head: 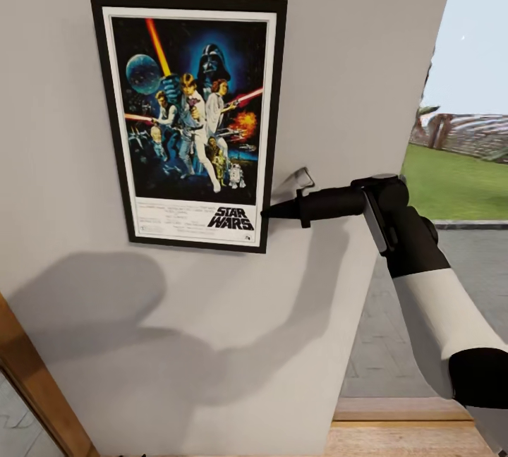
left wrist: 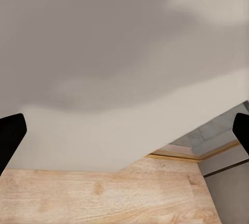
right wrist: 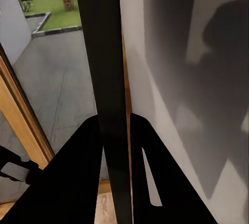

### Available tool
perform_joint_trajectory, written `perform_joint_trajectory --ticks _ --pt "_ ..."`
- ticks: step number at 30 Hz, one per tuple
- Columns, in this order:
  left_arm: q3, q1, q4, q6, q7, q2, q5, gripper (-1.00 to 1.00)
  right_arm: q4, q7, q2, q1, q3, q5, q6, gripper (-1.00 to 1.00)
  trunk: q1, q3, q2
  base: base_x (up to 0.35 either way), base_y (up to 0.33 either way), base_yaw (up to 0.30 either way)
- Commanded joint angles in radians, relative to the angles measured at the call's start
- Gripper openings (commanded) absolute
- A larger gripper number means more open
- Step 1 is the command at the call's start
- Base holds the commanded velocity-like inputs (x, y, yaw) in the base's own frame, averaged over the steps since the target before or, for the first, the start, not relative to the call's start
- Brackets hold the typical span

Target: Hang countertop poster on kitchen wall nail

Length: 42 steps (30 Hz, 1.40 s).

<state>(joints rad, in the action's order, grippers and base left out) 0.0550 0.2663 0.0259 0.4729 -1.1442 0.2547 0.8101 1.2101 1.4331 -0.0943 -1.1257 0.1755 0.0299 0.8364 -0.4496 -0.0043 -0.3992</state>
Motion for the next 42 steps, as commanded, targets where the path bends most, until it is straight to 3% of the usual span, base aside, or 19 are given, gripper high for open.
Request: perform_joint_trajectory --ticks 1,42 --pt "0.006 0.000 -0.001 0.004 -0.002 0.000 0.006 1.00 0.003 0.003 -0.001 0.002 0.002 0.004 0.011 -1.00 0.000 0.000 -0.001 0.000 0.000 0.000" --pt "0.006 0.001 -0.001 0.004 -0.002 0.002 0.006 1.00 0.019 0.004 -0.001 0.026 0.002 0.005 -0.003 -1.00 0.000 0.000 -0.001 0.000 0.000 0.000"
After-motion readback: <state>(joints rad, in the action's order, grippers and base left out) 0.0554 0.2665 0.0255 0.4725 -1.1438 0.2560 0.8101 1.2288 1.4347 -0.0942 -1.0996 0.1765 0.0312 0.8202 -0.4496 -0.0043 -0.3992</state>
